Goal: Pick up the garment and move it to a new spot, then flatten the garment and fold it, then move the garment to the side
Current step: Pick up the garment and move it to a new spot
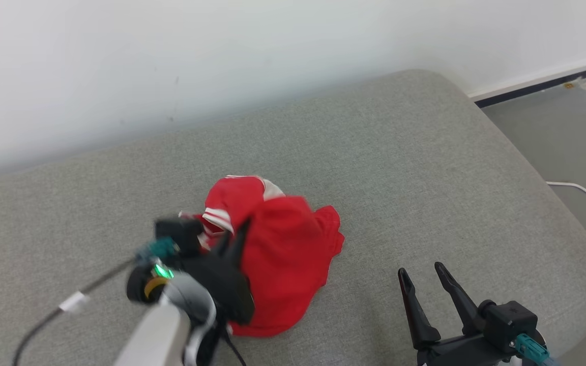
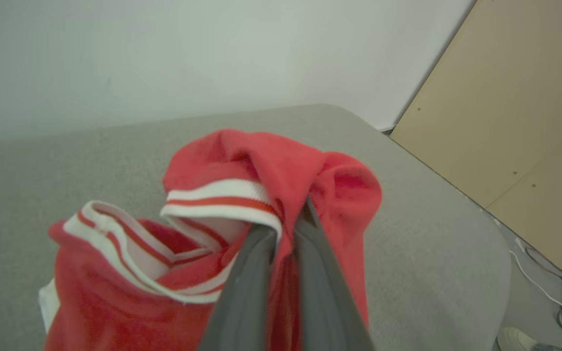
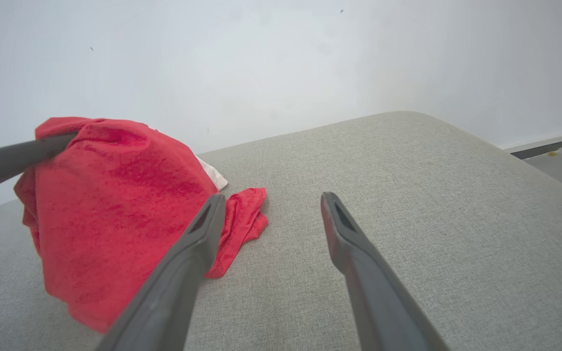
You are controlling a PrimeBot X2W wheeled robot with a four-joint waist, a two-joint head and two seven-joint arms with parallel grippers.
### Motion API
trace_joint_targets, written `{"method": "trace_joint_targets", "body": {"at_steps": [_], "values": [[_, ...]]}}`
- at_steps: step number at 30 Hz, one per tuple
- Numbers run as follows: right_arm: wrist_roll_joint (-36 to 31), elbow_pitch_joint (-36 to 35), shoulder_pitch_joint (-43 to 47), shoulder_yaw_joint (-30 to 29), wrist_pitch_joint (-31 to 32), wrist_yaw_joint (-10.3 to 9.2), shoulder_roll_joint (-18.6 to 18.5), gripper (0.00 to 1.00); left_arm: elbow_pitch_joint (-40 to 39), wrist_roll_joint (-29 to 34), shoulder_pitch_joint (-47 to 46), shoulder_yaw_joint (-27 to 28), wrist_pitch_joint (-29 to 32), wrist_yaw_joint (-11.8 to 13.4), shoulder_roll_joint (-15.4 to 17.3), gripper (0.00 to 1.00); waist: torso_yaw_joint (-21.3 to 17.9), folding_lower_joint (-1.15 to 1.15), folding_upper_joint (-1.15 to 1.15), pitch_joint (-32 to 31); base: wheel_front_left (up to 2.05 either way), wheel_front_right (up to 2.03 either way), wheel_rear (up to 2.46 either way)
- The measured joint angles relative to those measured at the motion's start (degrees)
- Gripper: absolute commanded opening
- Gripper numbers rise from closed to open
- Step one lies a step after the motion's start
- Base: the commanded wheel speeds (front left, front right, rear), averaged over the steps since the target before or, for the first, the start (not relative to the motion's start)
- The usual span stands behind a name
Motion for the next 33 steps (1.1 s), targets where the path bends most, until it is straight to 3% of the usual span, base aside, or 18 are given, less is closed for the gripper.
{"method": "trace_joint_targets", "body": {"at_steps": [2, 3, 4, 5, 14, 22, 28, 33], "values": [[0.0, -0.08, 0.14, 0.0, 0.23, 0.0, 0.0, 1.0, 4.23, -0.52, 2.59, -1.96, -1.12, -0.47, -1.15, 0.0, -0.51, 0.0, 0.0, 0.45, 0.0, 0.0, 0.0], [0.02, -0.08, 0.16, 0.01, 0.31, 0.0, 0.0, 1.0, 5.37, -0.85, 3.22, -2.33, -1.68, -0.48, -1.47, 0.1, -0.42, 0.0, 0.0, 0.52, 0.0, 0.0, 0.0], [0.07, -0.1, 0.2, 0.03, 0.42, 0.0, 0.0, 1.0, 6.14, -1.25, 3.69, -2.85, -2.02, -0.52, -1.66, 0.44, -0.27, 0.01, 0.0, 0.54, 0.0, 0.0, 0.0], [0.08, -0.18, 0.24, -0.15, 0.42, 0.0, 0.01, 1.0, 6.67, -1.59, 4.12, -3.33, -2.6, -0.57, -1.81, 1.0, -0.03, 0.01, 0.0, 0.53, 0.0, 0.0, 0.0], [0.26, -0.71, 2.11, -3.1, 0.37, 0.0, 0.03, 1.0, 1.7, -4.66, 7.5, -3.19, -13.12, -1.51, -1.96, 1.0, 4.8, 0.0, 0.0, -0.78, 0.0, 0.0, 0.0], [-0.66, -2.14, 4.64, -8.08, -0.11, 0.0, 0.02, 1.0, -6.04, -3.09, 16.31, 1.8, -20.19, 1.62, 1.81, 1.0, 10.72, 0.0, 0.0, -3.02, 0.0, 0.0, 0.0], [-2.42, -2.32, 6.06, -10.79, -2.12, 0.0, -0.08, 1.0, -10.47, 1.51, 25.21, 8.16, -21.08, 4.19, 2.93, 1.0, 14.59, 0.0, 0.0, -4.82, 0.0, 0.0, 0.0], [-2.74, -1.09, 6.73, -10.99, -4.11, 0.0, -1.47, 1.0, -13.22, 7.61, 30.99, 13.66, -21.08, 4.55, 2.7, 1.0, 16.6, 0.0, 0.0, -6.14, 0.0, 0.0, 0.0]]}}
